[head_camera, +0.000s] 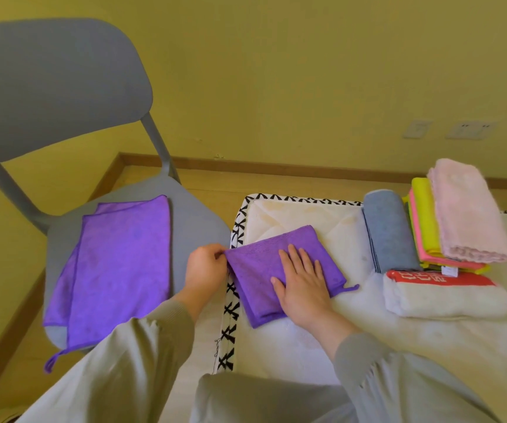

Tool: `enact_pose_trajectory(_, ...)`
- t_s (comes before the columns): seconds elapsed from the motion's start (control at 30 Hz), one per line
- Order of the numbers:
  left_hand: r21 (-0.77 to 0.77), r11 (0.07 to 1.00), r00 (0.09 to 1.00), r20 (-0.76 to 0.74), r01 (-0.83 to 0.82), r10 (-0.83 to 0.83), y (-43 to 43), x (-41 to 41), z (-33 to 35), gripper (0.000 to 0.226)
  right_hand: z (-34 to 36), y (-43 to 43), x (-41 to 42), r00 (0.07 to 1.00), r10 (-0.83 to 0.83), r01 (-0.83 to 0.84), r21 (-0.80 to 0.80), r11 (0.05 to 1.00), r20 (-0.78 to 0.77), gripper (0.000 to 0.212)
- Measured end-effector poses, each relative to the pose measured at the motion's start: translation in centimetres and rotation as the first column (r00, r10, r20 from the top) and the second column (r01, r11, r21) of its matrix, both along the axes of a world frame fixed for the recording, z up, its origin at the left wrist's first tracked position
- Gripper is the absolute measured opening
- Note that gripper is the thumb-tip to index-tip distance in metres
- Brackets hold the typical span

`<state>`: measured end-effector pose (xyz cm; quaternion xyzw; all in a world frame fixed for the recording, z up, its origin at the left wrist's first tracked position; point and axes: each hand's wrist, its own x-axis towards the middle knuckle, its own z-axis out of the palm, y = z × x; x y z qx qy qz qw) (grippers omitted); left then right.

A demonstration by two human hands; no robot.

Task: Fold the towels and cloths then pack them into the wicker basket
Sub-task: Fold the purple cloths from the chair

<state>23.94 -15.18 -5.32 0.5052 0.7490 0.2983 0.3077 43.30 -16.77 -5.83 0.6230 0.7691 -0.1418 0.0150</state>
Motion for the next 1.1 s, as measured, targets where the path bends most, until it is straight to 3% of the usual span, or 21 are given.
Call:
enact_pose_trajectory(0.07,-0.095,0.994,0.965,0.250,-0.058,0.080,0.1,-0.3,-0.1,0.027,0.0,0.1,0.1,1.000,0.005,-0.005,-0.005,1.000,0.004,0.062)
enact_pose_trajectory(0.13,-0.196,0.974,0.870,0.454,-0.114,0.194,0.2,-0.3,0.1,0.027,0.0,0.0,-0.1,1.000,0.007,-0.007,0.002,1.000,0.016,0.062)
enact_pose_trajectory(0.23,-0.266,0.945,0.761,0.569,-0.189,0.312,0.3,0.3,0.5,0.024,0.3,-0.3,-0.5,0.999,-0.008,0.007,0.026,1.000,0.042,0.064)
enact_pose_trajectory(0.37,-0.211,0.971,0.934,0.311,-0.111,0.174,0.1,1.3,0.4,0.018,0.7,-0.5,-1.2,0.998,0.010,-0.012,0.029,1.000,0.059,0.068)
enact_pose_trajectory(0.47,-0.185,0.981,0.969,0.225,-0.057,0.099,0.0,1.1,0.0,0.011,0.6,-0.6,-0.9,0.997,0.039,-0.039,-0.007,0.999,0.061,0.070)
enact_pose_trajectory(0.53,-0.162,0.987,0.988,0.151,-0.002,0.027,-0.2,0.9,-0.1,0.024,0.5,-0.7,-0.3,0.996,0.052,-0.049,-0.039,0.998,0.074,0.072)
enact_pose_trajectory(0.6,-0.067,0.997,0.998,-0.033,0.042,-0.045,-0.5,0.9,-0.2,0.044,0.6,-0.5,0.0,0.997,0.050,-0.048,-0.039,0.998,0.057,0.071)
enact_pose_trajectory(0.67,0.126,0.981,0.954,-0.278,0.147,-0.108,-0.9,1.2,0.0,0.051,0.7,0.0,0.0,0.999,0.031,-0.032,0.040,0.999,0.036,0.069)
enact_pose_trajectory(0.73,0.255,0.911,0.846,-0.510,0.325,-0.159,-1.2,2.0,0.0,0.046,0.8,0.6,0.2,0.999,0.007,-0.011,0.097,0.995,0.041,0.077)
enact_pose_trajectory(0.8,0.184,0.869,0.705,-0.671,0.459,-0.230,-1.5,3.4,-0.2,0.049,0.2,1.0,0.9,0.996,0.000,-0.006,0.065,0.998,0.093,0.080)
enact_pose_trajectory(0.87,-0.033,0.852,0.577,-0.721,0.523,-0.383,-2.3,4.7,-0.5,0.060,-0.3,1.1,1.6,0.992,-0.022,0.020,0.024,1.000,0.126,0.079)
enact_pose_trajectory(0.93,-0.197,0.810,0.505,-0.694,0.553,-0.513,-3.1,5.1,-1.4,0.072,-0.5,1.3,2.3,0.990,-0.070,0.072,-0.012,0.997,0.126,0.064)
enact_pose_trajectory(1.1,-0.242,0.818,0.528,-0.662,0.522,-0.533,-3.6,4.8,-2.4,0.073,-0.5,2.0,5.3,0.960,-0.261,0.273,-0.123,0.954,0.103,0.061)
